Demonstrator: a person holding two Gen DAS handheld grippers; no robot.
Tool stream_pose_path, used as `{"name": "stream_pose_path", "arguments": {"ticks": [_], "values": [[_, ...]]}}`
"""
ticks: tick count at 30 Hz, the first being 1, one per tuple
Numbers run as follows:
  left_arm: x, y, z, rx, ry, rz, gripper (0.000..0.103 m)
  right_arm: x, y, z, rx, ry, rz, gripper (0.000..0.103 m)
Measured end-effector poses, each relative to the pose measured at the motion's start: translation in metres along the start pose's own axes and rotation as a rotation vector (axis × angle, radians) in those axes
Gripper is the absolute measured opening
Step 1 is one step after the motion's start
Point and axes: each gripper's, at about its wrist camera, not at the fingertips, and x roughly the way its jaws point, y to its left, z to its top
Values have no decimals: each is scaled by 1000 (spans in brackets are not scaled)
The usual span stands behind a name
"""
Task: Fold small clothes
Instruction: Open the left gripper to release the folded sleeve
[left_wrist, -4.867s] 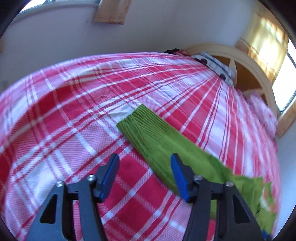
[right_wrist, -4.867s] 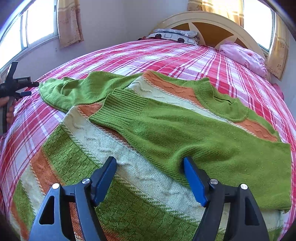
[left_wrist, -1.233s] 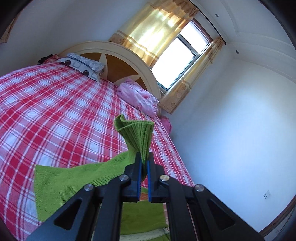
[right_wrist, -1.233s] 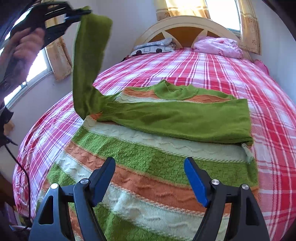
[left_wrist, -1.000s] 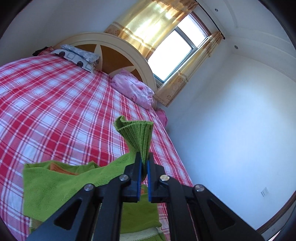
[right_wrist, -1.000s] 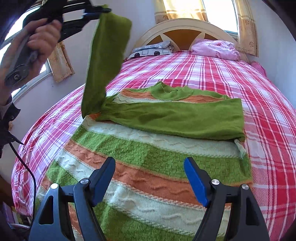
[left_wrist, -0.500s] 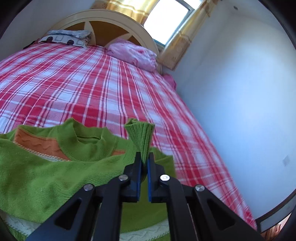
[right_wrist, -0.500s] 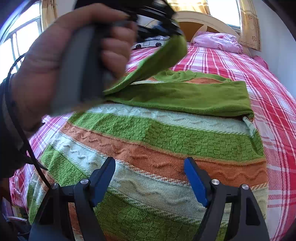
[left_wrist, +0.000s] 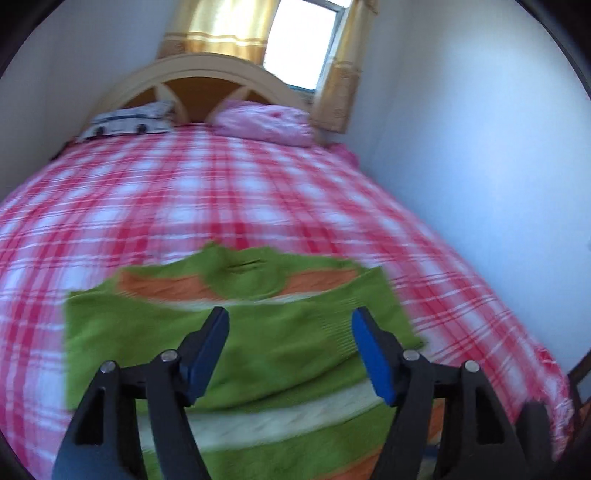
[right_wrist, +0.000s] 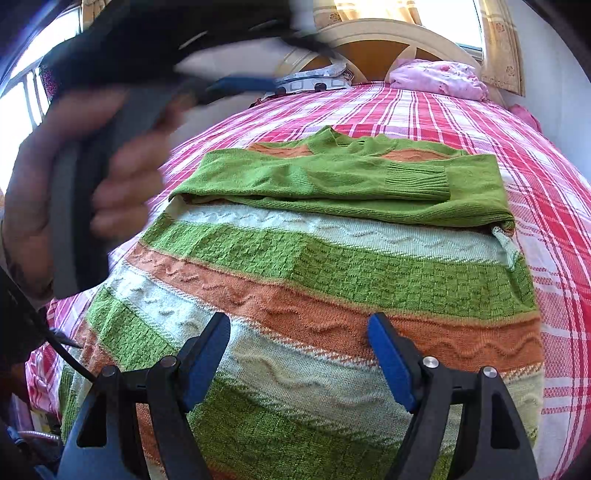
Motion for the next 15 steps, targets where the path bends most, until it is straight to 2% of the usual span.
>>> {"name": "stream_pose_path", "arguments": {"ticks": [3,4,6,10,13,15], "values": [[-10,44,-22,-5,10,168,74,0,0,0,3,-1,6,78],[-11,56,-28,-19,23,205,78,0,-1,0,6,-2,9,78],[-15,84,-45,-75,49,262,78,-1,-2,0,14,-9,18,78],[-11,117,-71,-161,96,271,78,-11,-9,2,54,-43,28,78],[-2,132,-81,-207,113,260,78,-14,-20,11,117,-9,38,78],[4,142,-84,-274,143,234,78,-19,-30,23,165,-9,27,78]]}}
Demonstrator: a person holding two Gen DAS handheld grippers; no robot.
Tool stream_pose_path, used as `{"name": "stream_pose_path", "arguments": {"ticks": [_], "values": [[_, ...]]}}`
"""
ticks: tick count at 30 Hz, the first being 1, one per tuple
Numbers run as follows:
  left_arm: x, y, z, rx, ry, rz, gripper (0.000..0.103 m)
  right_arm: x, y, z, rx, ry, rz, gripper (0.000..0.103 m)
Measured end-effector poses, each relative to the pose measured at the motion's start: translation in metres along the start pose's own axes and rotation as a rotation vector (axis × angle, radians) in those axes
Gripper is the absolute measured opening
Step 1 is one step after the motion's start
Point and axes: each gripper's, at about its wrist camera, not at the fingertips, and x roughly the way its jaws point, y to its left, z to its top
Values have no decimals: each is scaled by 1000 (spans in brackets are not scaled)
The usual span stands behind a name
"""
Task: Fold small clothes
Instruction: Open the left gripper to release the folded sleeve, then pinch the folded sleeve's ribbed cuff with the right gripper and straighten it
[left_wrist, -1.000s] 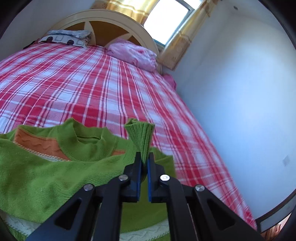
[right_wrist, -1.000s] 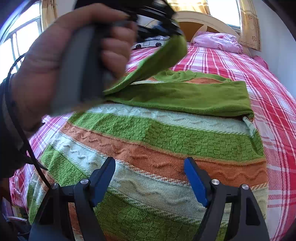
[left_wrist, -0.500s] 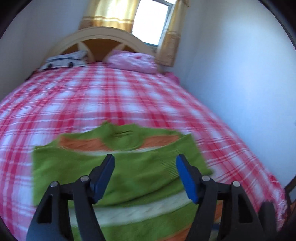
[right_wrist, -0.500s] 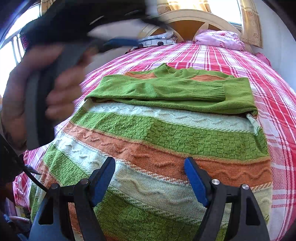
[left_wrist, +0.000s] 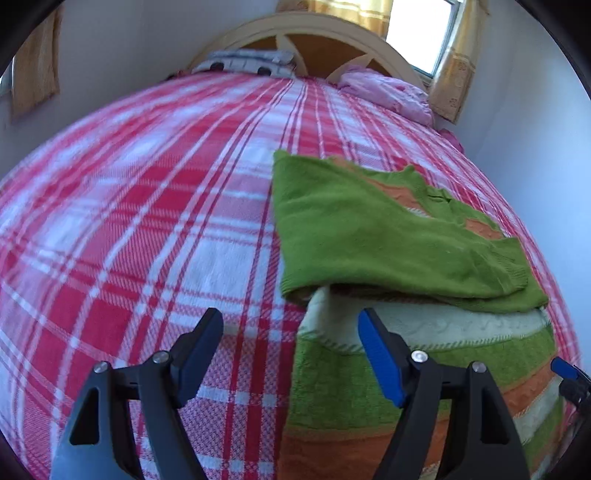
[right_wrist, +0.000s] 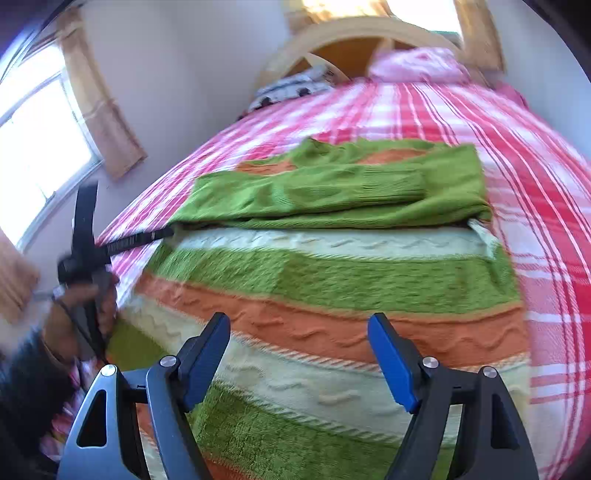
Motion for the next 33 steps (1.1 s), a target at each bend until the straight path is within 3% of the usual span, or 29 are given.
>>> {"name": "stream_pose_path", "arguments": {"ticks": [2,5,7,9,12,15,17,20,21,22,29,33], "values": [[-1,7,-1,-32,-11,-16,78,-7,-8,19,26,-31,-14,78],[-5,15,-2,-78,-35,24,78,-3,-25,55,75,-80,-71,75],[-8,20,-5,-112,-58,55,79,12,-34,76,120,-86,-87,62],[-10,25,-7,-128,-66,25,81,27,-38,93,147,-91,-126,53],[-9,31,-7,-145,-67,-5,83,59,-39,113,172,-50,-131,52],[-9,30,-7,-138,-65,-9,85,92,-31,117,146,26,-138,52],[-8,30,-7,-140,-65,-14,86,113,-32,115,157,89,-162,46],[-8,33,-7,-154,-69,-42,88,117,-27,111,114,86,-205,24],[-9,34,-7,-155,-69,-47,88,114,-24,110,88,77,-211,11],[-9,34,-7,-156,-69,-48,88,109,-22,109,74,63,-205,8],[-9,32,-7,-154,-69,-48,89,61,-15,111,-63,-79,-304,7],[-8,31,-7,-148,-68,-43,89,69,-38,104,-24,-32,-369,7]]}}
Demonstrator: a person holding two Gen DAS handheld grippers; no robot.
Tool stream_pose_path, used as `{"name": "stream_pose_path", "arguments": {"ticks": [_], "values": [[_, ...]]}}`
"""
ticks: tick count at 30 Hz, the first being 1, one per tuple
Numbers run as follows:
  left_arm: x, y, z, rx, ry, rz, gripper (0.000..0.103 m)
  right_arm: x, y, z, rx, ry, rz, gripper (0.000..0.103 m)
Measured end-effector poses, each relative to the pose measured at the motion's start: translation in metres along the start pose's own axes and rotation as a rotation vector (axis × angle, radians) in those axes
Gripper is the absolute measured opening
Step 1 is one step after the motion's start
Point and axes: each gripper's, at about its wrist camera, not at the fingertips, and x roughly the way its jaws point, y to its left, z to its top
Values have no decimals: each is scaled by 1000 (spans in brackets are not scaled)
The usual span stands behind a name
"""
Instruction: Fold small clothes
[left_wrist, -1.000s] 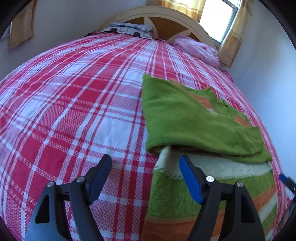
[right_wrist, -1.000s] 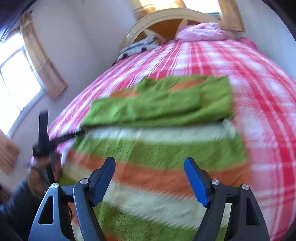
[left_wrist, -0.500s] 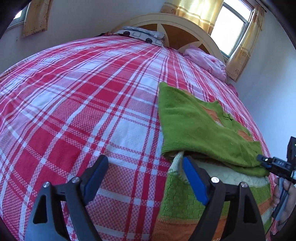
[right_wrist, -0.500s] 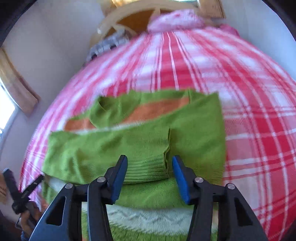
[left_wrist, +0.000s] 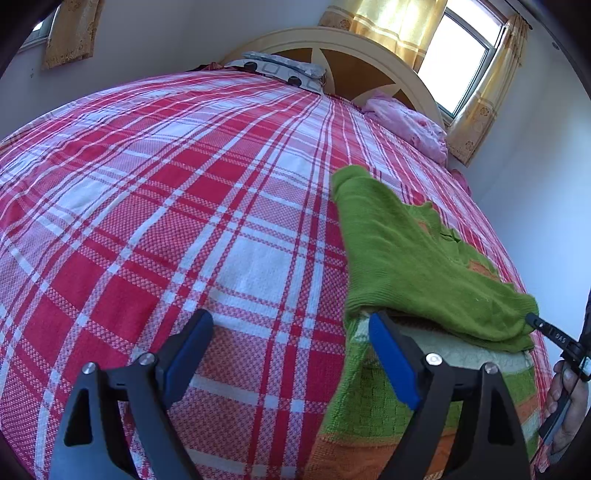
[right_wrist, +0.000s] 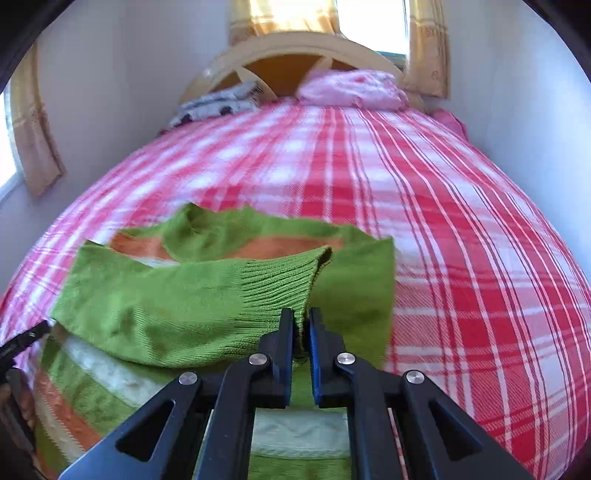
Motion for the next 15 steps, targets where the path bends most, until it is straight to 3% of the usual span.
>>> {"name": "stream_pose_path", "arguments": {"ticks": [6,8,10,12,15], "values": [[-5,5,2,-23,-2,-20,91,17,-8,-9,-7,66,-6,10],[-12,7,3,-38,-5,-1,91,10,-7,-8,-26,67,-48,19],[-25,5,8,-24,-51,15,95,-3,-6,-6,-44,33,-80,58],[-31,0,17,-9,-95,31,101,-19,-1,-4,-48,-30,-32,61],[-22,-18,35,51,-106,71,102,-22,18,4,-77,-35,18,61]]}}
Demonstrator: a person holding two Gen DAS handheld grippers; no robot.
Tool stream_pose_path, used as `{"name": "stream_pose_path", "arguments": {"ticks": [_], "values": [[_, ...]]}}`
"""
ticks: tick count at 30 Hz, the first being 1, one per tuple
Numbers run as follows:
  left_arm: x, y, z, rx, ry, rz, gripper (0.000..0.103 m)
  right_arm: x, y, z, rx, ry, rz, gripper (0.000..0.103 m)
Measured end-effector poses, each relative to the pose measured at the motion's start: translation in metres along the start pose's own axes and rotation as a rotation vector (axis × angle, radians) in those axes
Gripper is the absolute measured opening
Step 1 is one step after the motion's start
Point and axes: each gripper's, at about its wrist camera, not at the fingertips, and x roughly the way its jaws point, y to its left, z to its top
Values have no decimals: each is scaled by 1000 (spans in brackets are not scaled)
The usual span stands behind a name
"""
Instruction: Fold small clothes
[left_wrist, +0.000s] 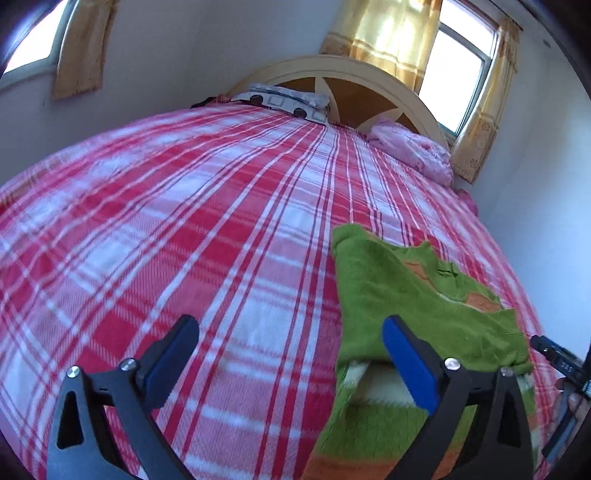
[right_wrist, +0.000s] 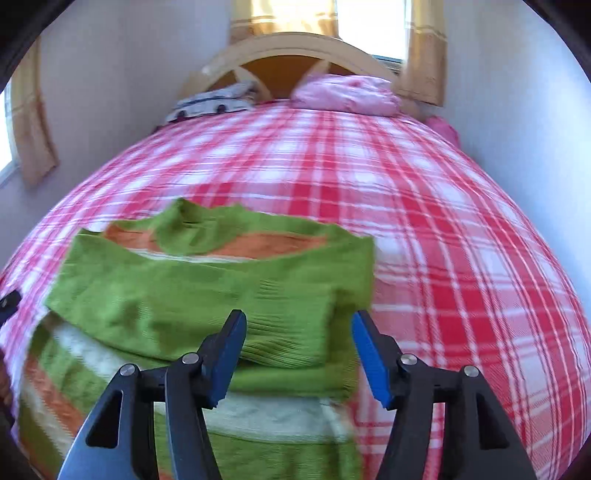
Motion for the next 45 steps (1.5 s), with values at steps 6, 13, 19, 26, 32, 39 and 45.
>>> {"name": "stream_pose_path", "arguments": {"ticks": [6,13,19,26,32,39,45], "values": [[58,-35,-6,162,153,89,102,42,30,-6,10,129,209,61],[71,-23,-13,135,198,95,103,44,19,-23,-44,145,102,55],[67,-29,-16,166,176,134,103,44,20,-29,-79,112,68,57],[59,-34,-23,207,181,140,103,34,16,-32,-57,102,55,57],[55,-35,-22,214,179,131,103,34,13,-32,-46,111,63,58],[42,-43,-35,274,183,119,103,18,6,-46,-39,102,72,58],[23,-45,-44,273,170,81,103,1,3,-58,-17,112,65,58]]}}
